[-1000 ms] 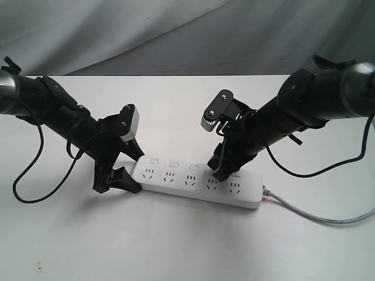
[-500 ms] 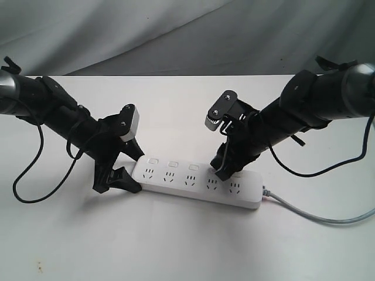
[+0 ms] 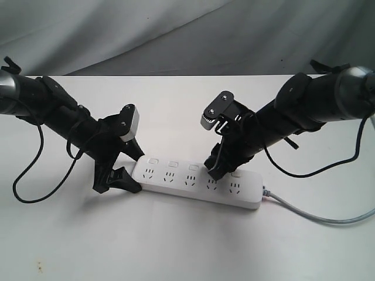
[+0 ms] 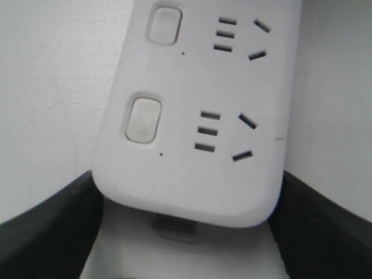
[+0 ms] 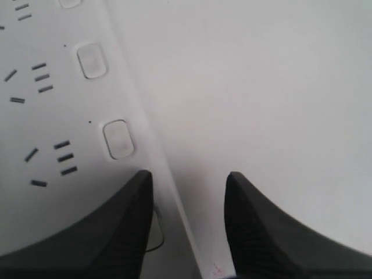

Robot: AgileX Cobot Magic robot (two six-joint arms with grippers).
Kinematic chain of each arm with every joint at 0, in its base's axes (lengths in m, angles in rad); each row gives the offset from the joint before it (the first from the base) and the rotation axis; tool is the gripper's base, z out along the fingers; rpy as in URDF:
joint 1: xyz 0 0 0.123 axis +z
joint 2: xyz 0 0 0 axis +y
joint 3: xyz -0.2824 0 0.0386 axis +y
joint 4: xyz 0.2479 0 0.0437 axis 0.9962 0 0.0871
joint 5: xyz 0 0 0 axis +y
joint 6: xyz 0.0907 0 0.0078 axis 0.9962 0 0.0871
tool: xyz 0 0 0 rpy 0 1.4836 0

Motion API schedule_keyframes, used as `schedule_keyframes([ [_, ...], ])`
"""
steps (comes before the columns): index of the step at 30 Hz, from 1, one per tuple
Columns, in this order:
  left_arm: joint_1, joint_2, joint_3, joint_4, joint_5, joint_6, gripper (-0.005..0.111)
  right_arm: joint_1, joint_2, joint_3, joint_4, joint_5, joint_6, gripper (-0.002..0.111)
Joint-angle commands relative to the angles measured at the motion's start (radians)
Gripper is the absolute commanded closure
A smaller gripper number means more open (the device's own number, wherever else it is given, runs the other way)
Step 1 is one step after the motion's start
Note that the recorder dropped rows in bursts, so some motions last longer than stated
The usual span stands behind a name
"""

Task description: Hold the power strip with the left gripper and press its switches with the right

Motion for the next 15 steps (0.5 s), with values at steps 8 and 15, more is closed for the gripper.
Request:
schedule_keyframes([
  [8,-0.006,0.007,0.002,0.019,-0.004,-0.003,0.040,0.009,0.032,0.019,-0.039,0.023,-0.009,0.070],
  [15,-0.006,0.007,0.002,0.019,-0.004,-0.003,0.040,-0.003,0.032,0.067,-0.044,-0.001,-0.015,0.070],
])
